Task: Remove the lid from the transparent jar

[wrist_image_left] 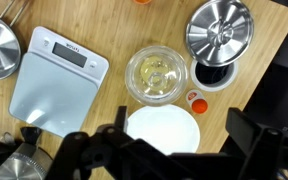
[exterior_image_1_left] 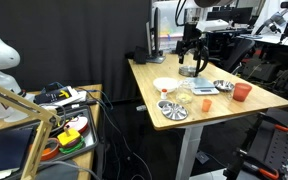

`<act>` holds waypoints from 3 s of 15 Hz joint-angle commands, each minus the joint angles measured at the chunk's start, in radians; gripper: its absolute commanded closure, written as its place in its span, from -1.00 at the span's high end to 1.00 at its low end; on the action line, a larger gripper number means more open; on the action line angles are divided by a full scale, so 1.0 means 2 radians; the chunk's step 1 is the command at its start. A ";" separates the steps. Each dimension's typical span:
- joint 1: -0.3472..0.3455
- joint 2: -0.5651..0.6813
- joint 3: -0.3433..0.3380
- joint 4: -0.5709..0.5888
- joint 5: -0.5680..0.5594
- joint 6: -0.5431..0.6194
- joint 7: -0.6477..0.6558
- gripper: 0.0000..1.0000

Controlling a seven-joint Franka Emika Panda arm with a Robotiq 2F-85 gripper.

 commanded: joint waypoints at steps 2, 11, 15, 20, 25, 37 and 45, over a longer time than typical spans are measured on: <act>-0.007 0.028 -0.005 0.001 0.046 0.019 -0.024 1.00; -0.008 0.080 -0.008 0.008 0.052 0.033 -0.042 1.00; -0.004 0.099 -0.008 0.019 0.042 0.032 -0.039 1.00; 0.001 0.126 -0.012 0.040 0.020 0.031 -0.031 1.00; -0.001 0.133 -0.012 0.052 0.006 0.027 -0.035 0.41; 0.002 0.126 -0.011 0.043 -0.002 0.025 -0.037 -0.57; 0.004 0.106 -0.015 0.039 -0.026 0.016 -0.033 -0.84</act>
